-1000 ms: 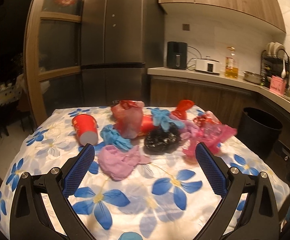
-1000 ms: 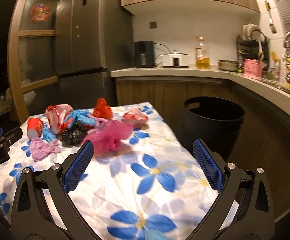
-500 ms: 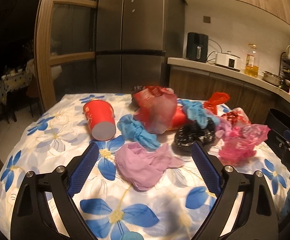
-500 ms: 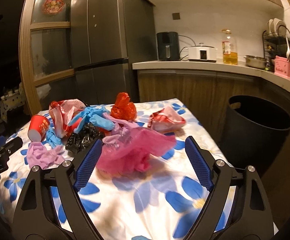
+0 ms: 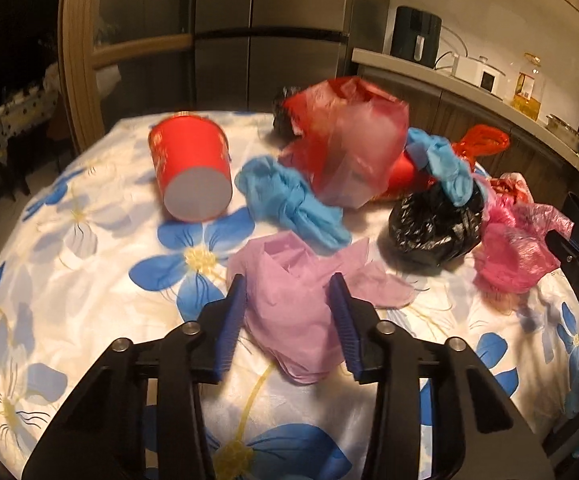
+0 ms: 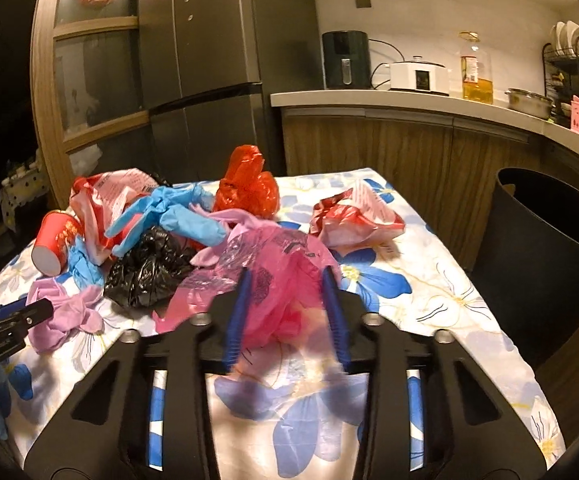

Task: Collect trash
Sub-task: 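Grasp the pink glove with the left tool while the right tool grasps the pink bag, then carry the pink glove and pink bag over the black bin with both tools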

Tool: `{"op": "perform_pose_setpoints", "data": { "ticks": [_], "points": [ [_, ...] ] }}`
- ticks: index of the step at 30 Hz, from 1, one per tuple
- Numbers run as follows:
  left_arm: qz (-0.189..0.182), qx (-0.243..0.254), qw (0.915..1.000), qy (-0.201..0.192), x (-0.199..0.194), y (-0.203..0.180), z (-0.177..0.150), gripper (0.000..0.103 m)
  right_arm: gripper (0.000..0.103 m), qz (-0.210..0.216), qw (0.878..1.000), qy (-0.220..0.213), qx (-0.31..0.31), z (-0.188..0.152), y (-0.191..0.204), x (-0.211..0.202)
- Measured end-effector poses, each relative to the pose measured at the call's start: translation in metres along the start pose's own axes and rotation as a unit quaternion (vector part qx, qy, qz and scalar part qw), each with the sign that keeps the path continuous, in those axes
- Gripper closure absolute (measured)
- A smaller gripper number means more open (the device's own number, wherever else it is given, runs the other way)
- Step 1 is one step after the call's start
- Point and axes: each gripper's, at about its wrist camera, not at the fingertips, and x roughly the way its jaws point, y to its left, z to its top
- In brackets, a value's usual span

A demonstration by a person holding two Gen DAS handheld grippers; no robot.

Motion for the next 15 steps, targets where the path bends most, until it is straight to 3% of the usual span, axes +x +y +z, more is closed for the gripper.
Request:
{"op": "perform_pose_setpoints", "data": {
  "ticks": [4,9,15],
  "points": [
    [-0.017,-0.014,0.9996,0.018,0.006,0.006,-0.002,0.083,0.095,0.001,1.000,0.000,-0.009,-0.001,0.003,-0.001],
    [-0.041,-0.025,0.9987,0.019,0.003,0.010,-0.004,0.094,0.099,0.003,1.000,-0.007,-0.010,-0.001,0.002,-0.012],
    [-0.048,-0.004,0.9986,-0.022,-0.028,-0.006,-0.010,0.097,0.100,-0.001,1.000,-0.031,0.000,0.000,-0.010,-0.044]
  ]
}}
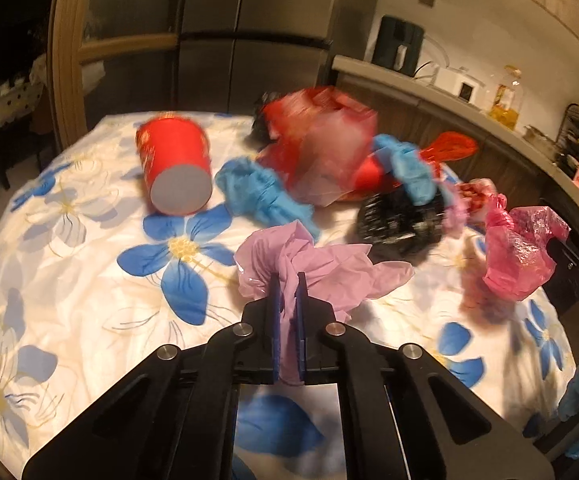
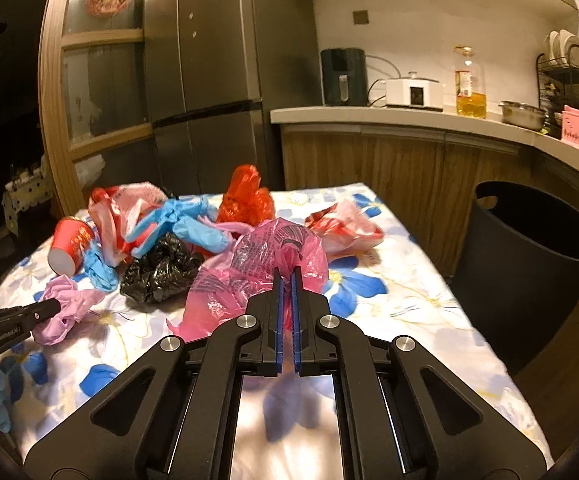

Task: Collect trash
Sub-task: 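Carry the pink glove and pink bag over the black bin with both tools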

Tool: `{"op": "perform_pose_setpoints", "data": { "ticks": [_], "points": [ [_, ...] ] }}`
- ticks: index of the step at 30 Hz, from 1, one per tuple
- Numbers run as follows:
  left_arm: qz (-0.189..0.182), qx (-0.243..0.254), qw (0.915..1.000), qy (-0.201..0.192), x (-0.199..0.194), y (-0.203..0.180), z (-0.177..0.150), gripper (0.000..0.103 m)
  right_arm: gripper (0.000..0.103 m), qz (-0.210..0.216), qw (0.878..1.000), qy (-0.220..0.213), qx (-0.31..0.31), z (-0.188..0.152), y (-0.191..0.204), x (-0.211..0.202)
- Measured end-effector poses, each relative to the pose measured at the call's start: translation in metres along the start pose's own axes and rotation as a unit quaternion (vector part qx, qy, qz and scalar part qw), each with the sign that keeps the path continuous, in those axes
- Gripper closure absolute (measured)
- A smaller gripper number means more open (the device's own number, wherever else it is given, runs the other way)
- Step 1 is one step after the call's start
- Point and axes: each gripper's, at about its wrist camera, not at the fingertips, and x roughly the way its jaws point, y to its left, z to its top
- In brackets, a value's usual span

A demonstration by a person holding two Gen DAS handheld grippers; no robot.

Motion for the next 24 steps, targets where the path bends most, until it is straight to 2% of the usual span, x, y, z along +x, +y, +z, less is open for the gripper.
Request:
{"op": "perform_pose_setpoints", "data": {
  "ticks": [8,15,20,24],
  "points": [
    [-0.033,0.027,0.9969,-0.066,-0.051,-0.041,0.014,0.098,0.100,-0.018,0.999,-0.043,0.016,0.009,-0.022,-0.046],
    [-0.094,0.078,0.9861,-0.112,-0.085,-0.108,0.036,0.098,0.100,-0.043,0.994,-0.091,0.037,0.023,-0.051,-0.084],
    [-0.135,0.117,0.9738,-0.141,-0.096,-0.163,0.052,0.098,0.100,-0.081,0.987,-0.129,0.053,0.036,-0.084,-0.109],
    [-0.164,0.125,0.9687,-0.138,-0.090,-0.196,0.061,0.098,0.100,-0.108,0.981,-0.148,0.065,0.044,-0.110,-0.122]
  ]
}}
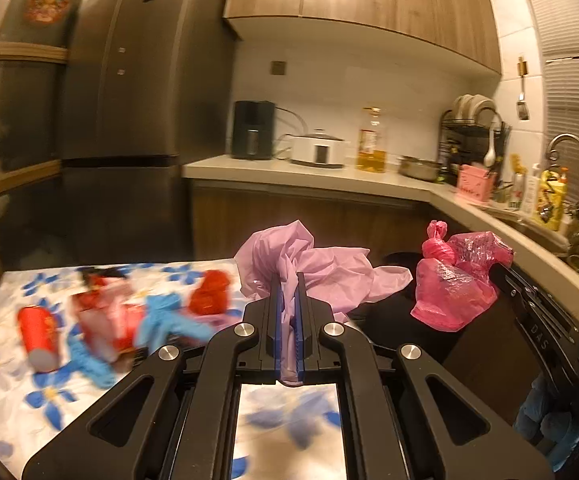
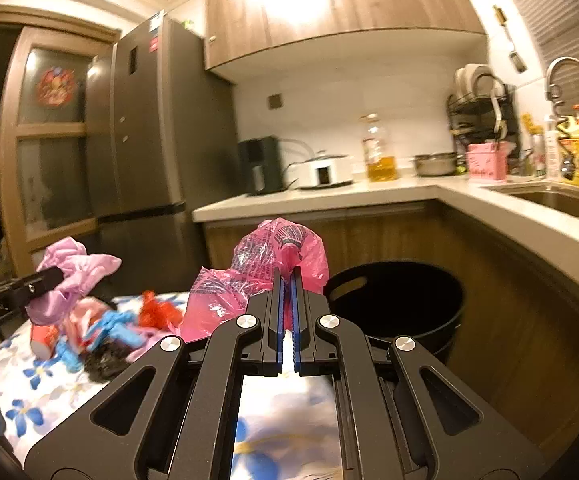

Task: Collect trash
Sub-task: 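Carry the pink glove and pink bag over the black bin with both tools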

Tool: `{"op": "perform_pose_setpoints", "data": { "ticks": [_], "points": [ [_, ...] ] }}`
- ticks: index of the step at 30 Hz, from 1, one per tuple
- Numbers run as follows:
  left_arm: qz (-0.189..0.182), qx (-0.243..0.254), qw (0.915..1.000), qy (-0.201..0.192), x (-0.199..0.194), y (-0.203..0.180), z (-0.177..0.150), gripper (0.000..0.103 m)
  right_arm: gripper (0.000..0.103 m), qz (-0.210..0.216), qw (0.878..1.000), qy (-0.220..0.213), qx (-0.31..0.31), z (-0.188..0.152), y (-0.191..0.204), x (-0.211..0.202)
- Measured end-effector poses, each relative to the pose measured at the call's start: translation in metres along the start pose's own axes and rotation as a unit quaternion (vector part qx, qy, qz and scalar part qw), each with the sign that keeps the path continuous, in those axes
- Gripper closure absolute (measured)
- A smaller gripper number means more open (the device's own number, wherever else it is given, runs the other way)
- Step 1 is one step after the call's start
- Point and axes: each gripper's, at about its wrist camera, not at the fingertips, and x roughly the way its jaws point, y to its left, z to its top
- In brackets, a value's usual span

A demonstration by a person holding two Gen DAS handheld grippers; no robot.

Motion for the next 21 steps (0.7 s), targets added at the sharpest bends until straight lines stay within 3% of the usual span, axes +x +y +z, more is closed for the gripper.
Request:
{"op": "perform_pose_setpoints", "data": {
  "ticks": [6,15,21],
  "points": [
    [-0.031,-0.015,0.9994,-0.002,0.030,-0.028,0.012,0.098,0.100,-0.045,0.999,-0.021,0.011,0.010,-0.033,0.003],
    [-0.059,0.023,0.9979,-0.013,0.080,-0.091,0.017,0.098,0.100,-0.097,0.995,-0.032,0.011,0.012,-0.066,0.021],
    [-0.088,0.024,0.9958,-0.008,0.122,-0.120,0.013,0.098,0.100,-0.120,0.992,-0.037,0.011,0.010,-0.085,0.037]
  ]
}}
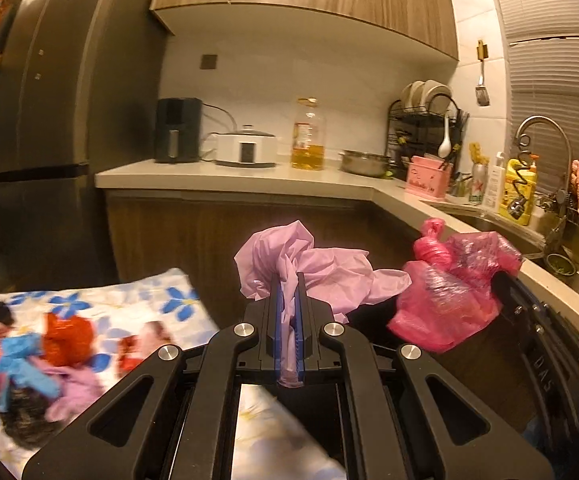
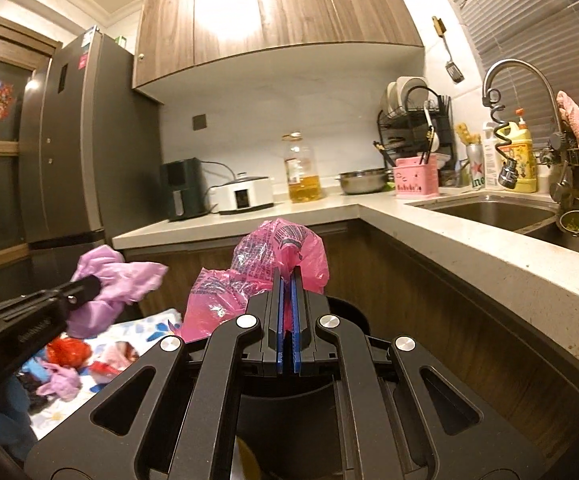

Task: Collect trash
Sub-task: 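Carry the pink glove and pink bag over the black bin with both tools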

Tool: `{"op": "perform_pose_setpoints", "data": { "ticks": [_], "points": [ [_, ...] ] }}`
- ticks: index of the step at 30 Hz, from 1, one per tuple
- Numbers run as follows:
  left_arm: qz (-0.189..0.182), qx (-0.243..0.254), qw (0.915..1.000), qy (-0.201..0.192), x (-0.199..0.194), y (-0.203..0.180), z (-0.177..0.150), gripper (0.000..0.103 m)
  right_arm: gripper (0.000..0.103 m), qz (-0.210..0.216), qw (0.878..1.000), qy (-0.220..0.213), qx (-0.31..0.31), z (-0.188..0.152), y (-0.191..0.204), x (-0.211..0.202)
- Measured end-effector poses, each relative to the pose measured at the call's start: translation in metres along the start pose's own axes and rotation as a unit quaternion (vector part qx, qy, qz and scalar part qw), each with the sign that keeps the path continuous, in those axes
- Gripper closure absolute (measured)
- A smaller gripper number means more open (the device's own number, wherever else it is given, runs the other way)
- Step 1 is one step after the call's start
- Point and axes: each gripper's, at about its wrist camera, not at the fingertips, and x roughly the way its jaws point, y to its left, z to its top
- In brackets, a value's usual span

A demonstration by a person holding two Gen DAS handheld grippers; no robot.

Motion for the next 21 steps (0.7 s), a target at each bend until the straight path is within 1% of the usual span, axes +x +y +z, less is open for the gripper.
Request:
{"op": "perform_pose_setpoints", "data": {
  "ticks": [5,10,14,17,19,21],
  "points": [
    [-0.029,-0.009,0.9995,0.003,0.028,-0.011,-0.007,0.098,0.100,-0.011,1.000,0.011,-0.006,-0.007,-0.008,0.023],
    [-0.032,-0.015,0.9992,0.017,0.051,-0.015,-0.017,0.097,0.100,-0.008,1.000,0.019,-0.012,-0.012,-0.013,0.039],
    [-0.042,-0.016,0.9987,0.025,0.064,-0.019,-0.023,0.097,0.099,-0.006,0.999,0.029,-0.015,-0.019,-0.015,0.051],
    [-0.047,-0.014,0.9982,0.035,0.074,-0.022,-0.028,0.094,0.099,-0.006,0.999,0.036,-0.017,-0.023,-0.017,0.059],
    [-0.049,-0.013,0.9979,0.039,0.079,-0.023,-0.030,0.089,0.098,-0.008,0.999,0.041,-0.018,-0.025,-0.018,0.065],
    [-0.054,-0.017,0.9974,0.045,0.083,-0.023,-0.033,0.081,0.098,-0.008,0.999,0.046,-0.018,-0.028,-0.019,0.069]
  ]
}}
